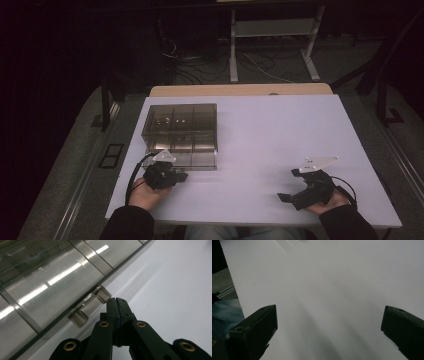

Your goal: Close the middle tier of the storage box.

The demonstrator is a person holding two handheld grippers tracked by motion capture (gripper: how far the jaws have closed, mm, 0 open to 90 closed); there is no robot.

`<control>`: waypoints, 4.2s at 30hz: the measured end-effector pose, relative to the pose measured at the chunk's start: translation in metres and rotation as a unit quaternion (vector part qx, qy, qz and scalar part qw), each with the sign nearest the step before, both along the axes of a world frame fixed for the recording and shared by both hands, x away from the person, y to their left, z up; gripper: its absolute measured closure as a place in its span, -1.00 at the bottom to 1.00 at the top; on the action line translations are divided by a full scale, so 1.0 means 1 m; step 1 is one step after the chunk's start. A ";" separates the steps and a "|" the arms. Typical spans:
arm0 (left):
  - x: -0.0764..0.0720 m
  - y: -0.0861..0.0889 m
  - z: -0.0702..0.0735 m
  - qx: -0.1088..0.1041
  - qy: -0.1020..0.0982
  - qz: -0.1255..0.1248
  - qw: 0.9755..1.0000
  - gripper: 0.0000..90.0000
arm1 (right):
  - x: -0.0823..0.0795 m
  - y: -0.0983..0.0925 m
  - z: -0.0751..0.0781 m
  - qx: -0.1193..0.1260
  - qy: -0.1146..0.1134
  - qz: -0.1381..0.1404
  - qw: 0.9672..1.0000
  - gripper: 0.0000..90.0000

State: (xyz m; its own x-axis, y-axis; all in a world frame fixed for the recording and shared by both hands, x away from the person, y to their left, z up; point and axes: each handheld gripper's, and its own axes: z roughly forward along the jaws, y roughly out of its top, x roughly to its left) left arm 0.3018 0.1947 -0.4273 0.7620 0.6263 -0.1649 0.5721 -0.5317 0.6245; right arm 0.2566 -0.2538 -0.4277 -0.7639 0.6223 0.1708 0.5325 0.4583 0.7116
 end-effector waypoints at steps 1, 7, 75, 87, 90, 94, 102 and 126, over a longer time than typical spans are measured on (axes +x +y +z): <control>0.000 0.000 0.000 0.002 -0.001 0.001 1.000 0.97 | 0.000 0.000 0.000 0.000 0.000 0.000 1.000 -1.00; 0.002 0.001 0.000 0.005 -0.001 0.002 1.000 0.97 | 0.000 0.000 0.000 0.000 0.001 0.001 1.000 -1.00; 0.017 0.011 0.011 -0.024 -0.030 0.057 0.998 0.97 | 0.000 0.001 -0.001 -0.005 0.002 0.005 1.000 -1.00; 0.020 0.012 0.010 -0.027 -0.031 0.066 0.997 0.97 | 0.000 0.001 -0.001 -0.006 0.003 0.005 1.000 -1.00; 0.021 0.013 0.011 -0.026 -0.030 0.067 0.997 0.97 | 0.000 0.001 -0.001 -0.006 0.003 0.005 1.000 -1.00; 0.023 0.012 0.011 -0.025 -0.032 0.066 0.997 0.97 | 0.000 0.001 -0.001 -0.007 0.004 0.005 1.000 -1.00; 0.026 0.011 0.011 -0.030 -0.030 0.072 0.996 0.97 | 0.000 0.001 -0.001 -0.007 0.005 0.006 1.000 -1.00; 0.035 0.010 0.010 -0.034 -0.029 0.088 0.995 0.97 | 0.000 0.002 -0.002 -0.009 0.006 0.008 1.000 -1.00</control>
State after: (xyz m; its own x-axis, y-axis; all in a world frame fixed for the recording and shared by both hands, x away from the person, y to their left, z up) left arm 0.3368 0.2046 -0.4172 0.6517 0.7391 -0.1704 0.6140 -0.3820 0.6907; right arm 0.2569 -0.2521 -0.4293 -0.7713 0.6136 0.1688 0.5333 0.4784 0.6977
